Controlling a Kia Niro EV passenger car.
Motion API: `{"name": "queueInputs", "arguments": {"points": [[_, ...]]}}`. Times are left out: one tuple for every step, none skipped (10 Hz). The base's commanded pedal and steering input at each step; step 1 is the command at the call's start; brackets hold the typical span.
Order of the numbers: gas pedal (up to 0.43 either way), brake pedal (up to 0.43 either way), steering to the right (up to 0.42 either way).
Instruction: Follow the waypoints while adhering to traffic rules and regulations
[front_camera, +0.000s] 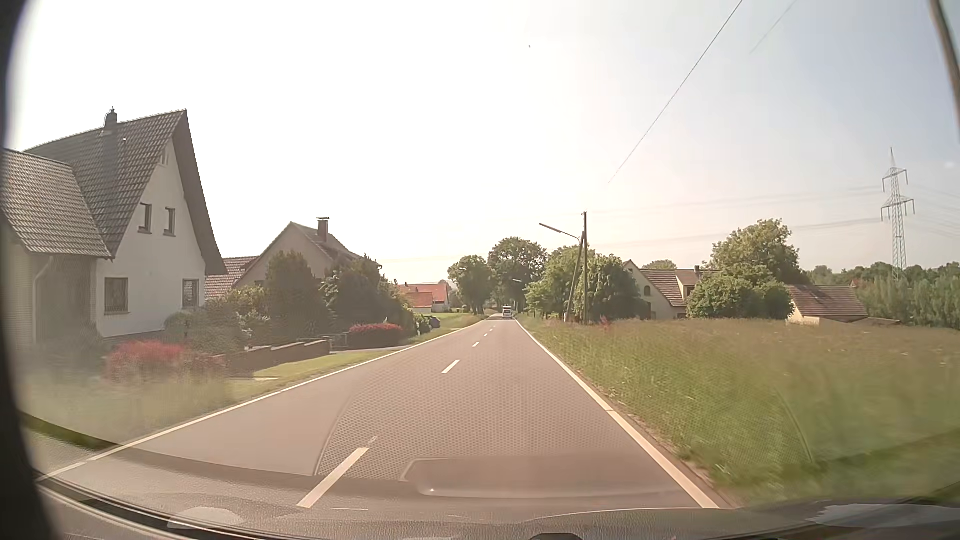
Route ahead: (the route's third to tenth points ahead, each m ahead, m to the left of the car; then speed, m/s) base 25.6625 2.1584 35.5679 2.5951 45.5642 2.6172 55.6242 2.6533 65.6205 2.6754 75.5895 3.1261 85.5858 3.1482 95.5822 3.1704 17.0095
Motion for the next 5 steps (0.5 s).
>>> {"name": "queueInputs", "arguments": {"points": [[0.169, 0.000, -0.006], [0.169, 0.000, -0.006], [0.169, 0.000, -0.005], [0.169, 0.000, -0.004], [0.169, 0.000, -0.003]]}}
